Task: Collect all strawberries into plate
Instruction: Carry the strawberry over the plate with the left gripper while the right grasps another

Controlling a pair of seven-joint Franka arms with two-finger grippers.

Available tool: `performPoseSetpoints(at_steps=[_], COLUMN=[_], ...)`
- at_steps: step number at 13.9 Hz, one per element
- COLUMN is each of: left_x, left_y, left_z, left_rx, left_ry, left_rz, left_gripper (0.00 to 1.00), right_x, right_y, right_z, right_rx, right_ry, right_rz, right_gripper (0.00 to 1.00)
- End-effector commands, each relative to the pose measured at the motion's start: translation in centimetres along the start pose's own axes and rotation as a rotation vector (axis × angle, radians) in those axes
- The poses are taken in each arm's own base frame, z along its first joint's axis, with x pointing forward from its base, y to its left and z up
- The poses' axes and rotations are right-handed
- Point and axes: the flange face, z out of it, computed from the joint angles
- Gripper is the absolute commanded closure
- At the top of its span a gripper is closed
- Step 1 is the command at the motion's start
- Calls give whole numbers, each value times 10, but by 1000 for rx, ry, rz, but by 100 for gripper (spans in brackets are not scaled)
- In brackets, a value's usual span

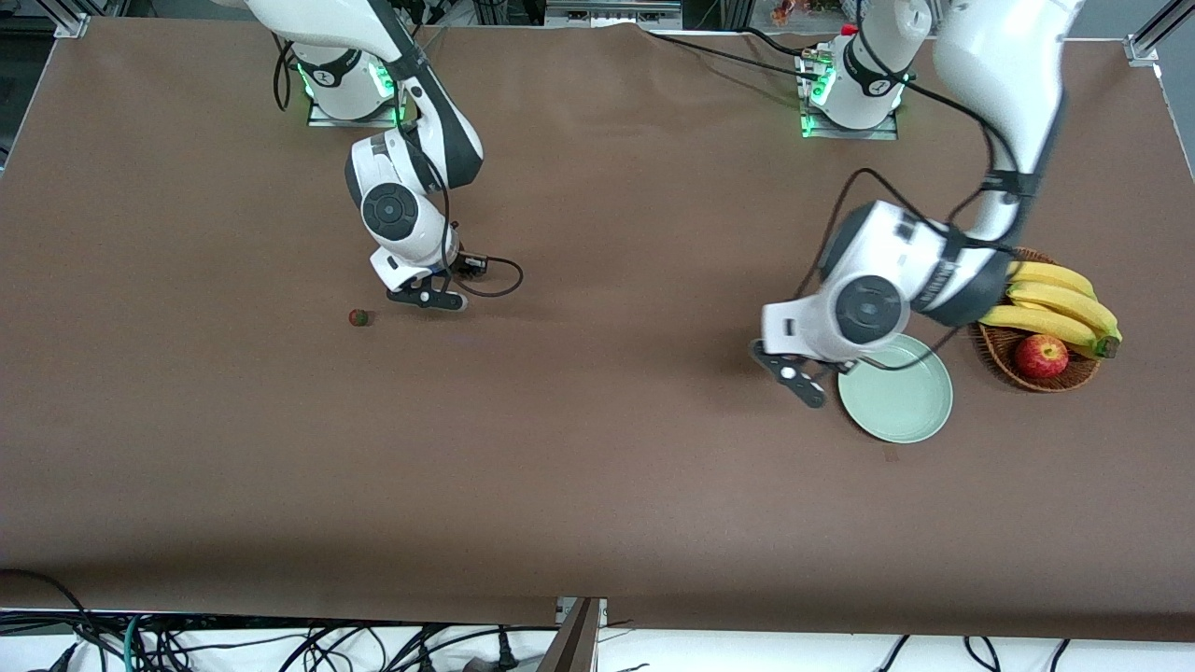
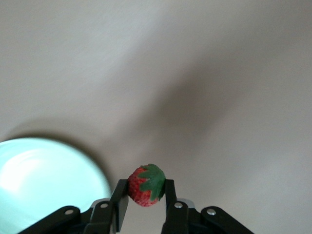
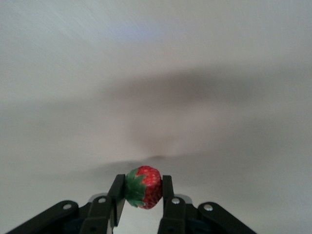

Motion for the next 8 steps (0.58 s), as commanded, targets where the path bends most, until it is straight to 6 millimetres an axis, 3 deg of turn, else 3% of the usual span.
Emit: performPoseSetpoints(at_steps=[1,3,5,6,8], left_x=[-48,-61,-79,-81,-79], left_y=[-77,-106,-135,-139,-141], left_z=[12,35,82,94,98], left_rx=[-29,-37,-110,-125,-107], left_ry=[8,34,29,34,52], left_rz=[163,250,263,275,292], left_gripper=[100,100,99,99,96], right_x=[38,64,72,69,53], right_y=[-41,-79,-132,-163,-220], right_z=[-43,-66,-73,-70,-58], right_rx=[60,96,142,175,235], right_ry=[61,101,125,124,113], right_rz=[-18,2,43,80,165], right_gripper=[92,91,90,90,90])
